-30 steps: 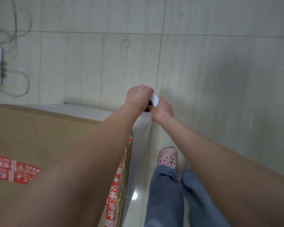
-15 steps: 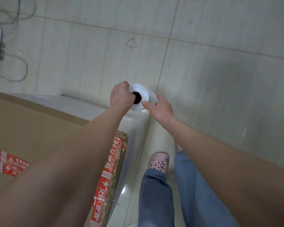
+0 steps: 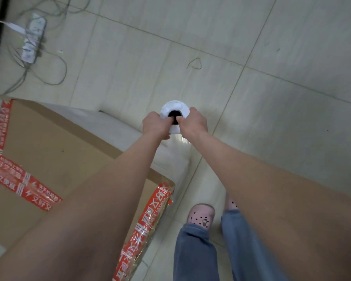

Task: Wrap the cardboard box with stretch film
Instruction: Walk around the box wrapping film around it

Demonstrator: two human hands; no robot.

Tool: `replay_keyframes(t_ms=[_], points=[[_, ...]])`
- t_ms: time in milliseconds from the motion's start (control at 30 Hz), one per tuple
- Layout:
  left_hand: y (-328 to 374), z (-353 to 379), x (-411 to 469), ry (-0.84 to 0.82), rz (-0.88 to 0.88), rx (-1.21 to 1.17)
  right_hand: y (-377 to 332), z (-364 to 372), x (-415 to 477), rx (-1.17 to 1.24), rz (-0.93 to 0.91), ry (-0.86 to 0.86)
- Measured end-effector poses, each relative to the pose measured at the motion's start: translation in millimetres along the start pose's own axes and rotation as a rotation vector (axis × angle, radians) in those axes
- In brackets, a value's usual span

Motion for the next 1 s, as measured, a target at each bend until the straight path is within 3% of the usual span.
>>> replay_keyframes(t_ms=[100,233,600,767,1000], points=[[7,0,-2,-0.054,0.024,0.095,-4,-5,2,-0.035,0.029,-0.026],[21,1,-4,0.006,0.232,0.435,-9,-9,5,-0.087,0.060,-0.048],[46,2,16,-0.063,0.609,0.757,-24,-14,15,-0.220,0.061,-0.104],[53,-3,27,-0.028,0.554,0.709,-36,-19,21,-0.330,0.007,-0.113],[26,-37,47,0.041,0.267,0.413,-68,6,22,-0.398,-0.079,-0.067]])
Point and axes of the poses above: each hand's wrist, its own x-axis towards the middle knuckle, its own z-axis out of the palm, y = z × x, the point moved 2 cm from there along x, towards the middle knuckle, and after that the axes turned 2 degrees about z, right-handed, at the moved point
